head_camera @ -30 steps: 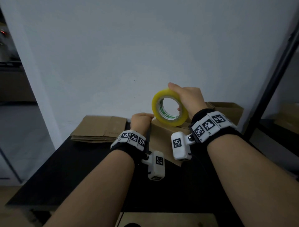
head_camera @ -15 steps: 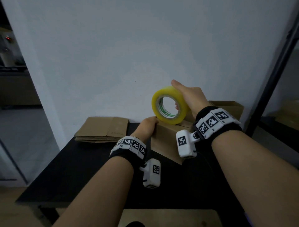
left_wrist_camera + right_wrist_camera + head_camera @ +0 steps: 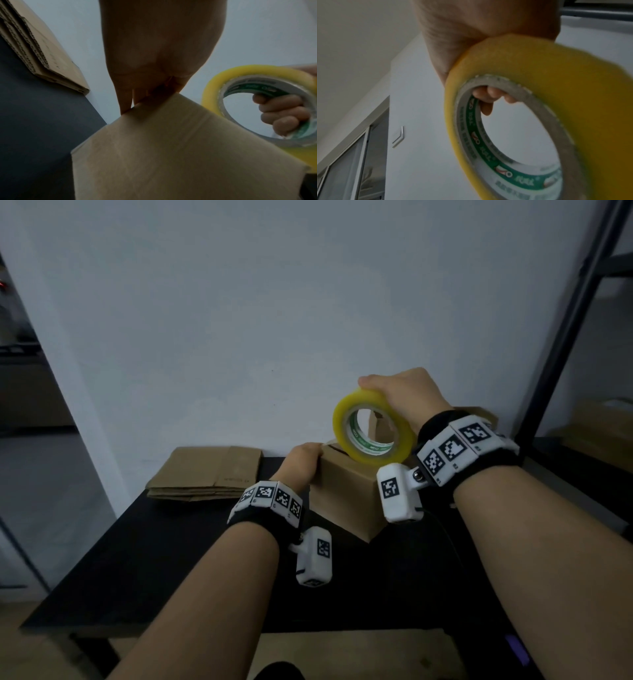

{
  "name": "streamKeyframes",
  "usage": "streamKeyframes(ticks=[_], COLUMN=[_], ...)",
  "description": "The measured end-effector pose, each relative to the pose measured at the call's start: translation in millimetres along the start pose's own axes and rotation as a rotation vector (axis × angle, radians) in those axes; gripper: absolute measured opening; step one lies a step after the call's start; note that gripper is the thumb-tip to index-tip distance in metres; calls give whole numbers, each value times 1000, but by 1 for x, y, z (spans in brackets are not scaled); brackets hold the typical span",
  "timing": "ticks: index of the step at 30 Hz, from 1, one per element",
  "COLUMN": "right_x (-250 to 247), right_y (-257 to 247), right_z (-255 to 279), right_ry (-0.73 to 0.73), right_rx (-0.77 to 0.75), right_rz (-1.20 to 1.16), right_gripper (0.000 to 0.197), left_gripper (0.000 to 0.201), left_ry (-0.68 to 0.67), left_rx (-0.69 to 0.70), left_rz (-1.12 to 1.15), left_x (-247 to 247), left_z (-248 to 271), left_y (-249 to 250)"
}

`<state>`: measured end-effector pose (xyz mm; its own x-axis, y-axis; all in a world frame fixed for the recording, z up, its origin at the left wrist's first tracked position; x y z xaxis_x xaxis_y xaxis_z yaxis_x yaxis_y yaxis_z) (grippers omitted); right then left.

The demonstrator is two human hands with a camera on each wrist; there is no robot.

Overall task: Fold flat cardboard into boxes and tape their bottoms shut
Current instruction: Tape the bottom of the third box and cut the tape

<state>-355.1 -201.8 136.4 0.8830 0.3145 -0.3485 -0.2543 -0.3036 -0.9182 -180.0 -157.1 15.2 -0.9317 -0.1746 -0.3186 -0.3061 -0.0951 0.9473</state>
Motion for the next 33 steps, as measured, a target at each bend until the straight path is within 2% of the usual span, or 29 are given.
streamKeyframes(ticks=[7, 11, 14, 21, 26, 33], right_x=[-1, -2, -4, -6, -12, -26], right_y=[-10, -7, -3, 12, 20, 7], right_z=[5, 8, 14, 26, 31, 45], right_ry=[1, 20, -3, -78, -37, 44], right_rx=[29, 30, 41, 55, 50, 10], right_rz=[156, 160, 39, -66, -200, -106], right_gripper=[41, 53, 49, 59, 52, 39], left_gripper=[39, 39, 37, 37, 37, 41], left_ry=[-29, 114, 184, 131, 144, 125], left_rx=[32, 225, 347, 296, 263, 170], left_rz=[-67, -388, -566, -699, -780, -931], left_x=[4, 2, 7, 12, 12, 15], left_z=[-6, 3, 14, 12, 11, 8], left_y=[6, 24, 37, 36, 37, 38])
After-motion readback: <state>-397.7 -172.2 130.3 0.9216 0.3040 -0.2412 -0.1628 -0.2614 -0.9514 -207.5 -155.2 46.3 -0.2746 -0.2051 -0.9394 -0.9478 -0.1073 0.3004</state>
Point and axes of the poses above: each hand's wrist, its own z-axis away from the middle knuckle, its own x-axis out of the palm, y = z × x, the point moved 8 cm from there along -z, towards the middle knuckle, and after that the axes turned 13 degrees about -y, right-handed, at the moved point
